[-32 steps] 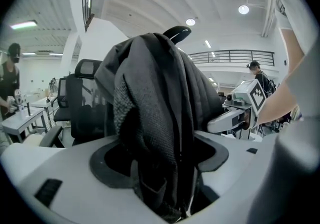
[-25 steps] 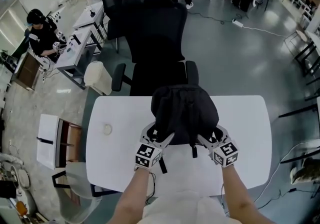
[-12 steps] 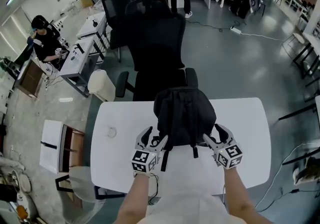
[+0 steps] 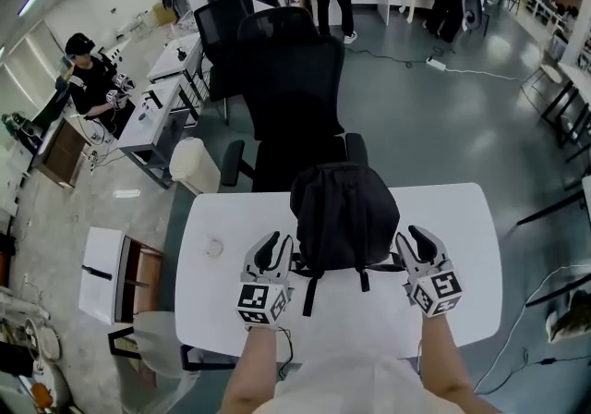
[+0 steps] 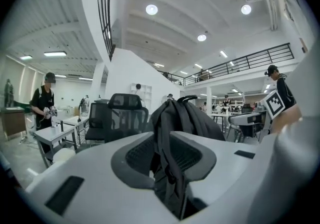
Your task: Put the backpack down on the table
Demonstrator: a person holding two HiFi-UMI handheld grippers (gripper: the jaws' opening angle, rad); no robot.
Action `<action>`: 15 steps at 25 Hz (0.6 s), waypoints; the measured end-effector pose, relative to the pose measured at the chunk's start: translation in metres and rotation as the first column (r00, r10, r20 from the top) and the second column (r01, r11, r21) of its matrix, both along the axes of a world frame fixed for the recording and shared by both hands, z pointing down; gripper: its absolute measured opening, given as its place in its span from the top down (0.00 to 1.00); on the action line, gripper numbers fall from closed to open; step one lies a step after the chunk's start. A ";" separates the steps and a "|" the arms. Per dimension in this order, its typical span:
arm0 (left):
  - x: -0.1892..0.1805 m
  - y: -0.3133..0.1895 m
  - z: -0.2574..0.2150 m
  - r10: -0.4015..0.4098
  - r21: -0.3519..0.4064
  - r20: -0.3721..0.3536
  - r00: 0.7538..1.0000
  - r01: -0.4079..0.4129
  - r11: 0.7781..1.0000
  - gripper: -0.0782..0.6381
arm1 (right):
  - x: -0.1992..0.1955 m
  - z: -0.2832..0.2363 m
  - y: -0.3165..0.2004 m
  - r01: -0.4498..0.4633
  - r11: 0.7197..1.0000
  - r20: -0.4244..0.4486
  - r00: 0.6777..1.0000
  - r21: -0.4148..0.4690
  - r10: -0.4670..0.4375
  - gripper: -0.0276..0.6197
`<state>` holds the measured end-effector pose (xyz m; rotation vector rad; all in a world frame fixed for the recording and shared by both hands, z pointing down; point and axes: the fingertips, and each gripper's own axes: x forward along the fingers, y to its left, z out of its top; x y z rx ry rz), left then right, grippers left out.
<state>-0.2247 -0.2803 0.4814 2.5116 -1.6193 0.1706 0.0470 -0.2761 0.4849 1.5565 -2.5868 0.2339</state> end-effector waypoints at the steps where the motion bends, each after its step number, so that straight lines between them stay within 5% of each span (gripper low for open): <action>1: -0.002 0.002 -0.005 -0.009 0.012 0.009 1.000 0.009 1.000 0.75 | 0.003 -0.004 0.001 -0.008 1.000 -0.010 1.000 0.010 0.008 0.77; 3: -0.005 0.003 -0.015 -0.026 0.033 0.020 0.999 0.025 0.999 0.81 | 0.008 -0.013 0.003 -0.022 0.999 -0.015 1.000 0.026 0.023 0.87; 15: -0.006 0.006 -0.050 -0.037 0.098 0.027 0.999 0.034 0.995 0.84 | 0.015 -0.039 0.009 -0.046 0.996 -0.036 0.998 0.080 0.049 0.93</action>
